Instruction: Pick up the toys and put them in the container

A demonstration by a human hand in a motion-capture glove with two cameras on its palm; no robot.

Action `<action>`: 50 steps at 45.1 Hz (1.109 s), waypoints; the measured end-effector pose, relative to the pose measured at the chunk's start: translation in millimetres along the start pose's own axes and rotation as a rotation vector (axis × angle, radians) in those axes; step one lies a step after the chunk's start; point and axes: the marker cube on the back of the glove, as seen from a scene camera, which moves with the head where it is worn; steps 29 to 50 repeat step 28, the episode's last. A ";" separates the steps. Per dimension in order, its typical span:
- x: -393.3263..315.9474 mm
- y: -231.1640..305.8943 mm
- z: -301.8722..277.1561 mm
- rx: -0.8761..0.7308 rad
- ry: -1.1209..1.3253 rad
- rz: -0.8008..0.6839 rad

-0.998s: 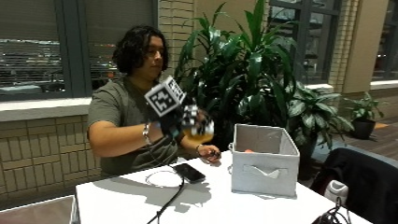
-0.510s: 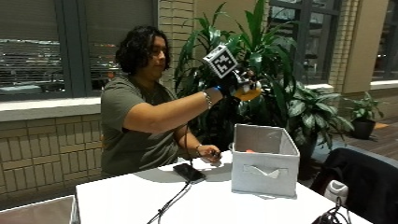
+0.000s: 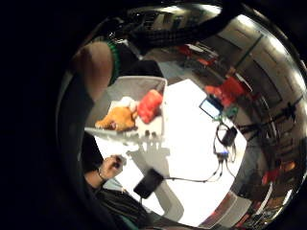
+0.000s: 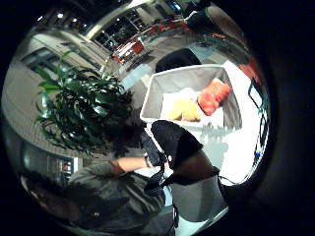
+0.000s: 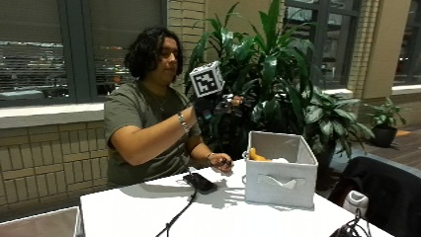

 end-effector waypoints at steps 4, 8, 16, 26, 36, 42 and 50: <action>16.3 47.3 -4.9 -0.055 0.001 0.119; 33.6 92.9 -1.4 -0.107 0.054 0.228; 69.3 140.5 10.8 -0.124 0.095 0.341; 102.1 149.2 16.7 -0.130 0.076 0.413; 104.4 148.9 16.2 -0.130 0.075 0.415; 104.4 148.9 16.2 -0.130 0.075 0.415; 104.4 148.9 16.2 -0.130 0.075 0.415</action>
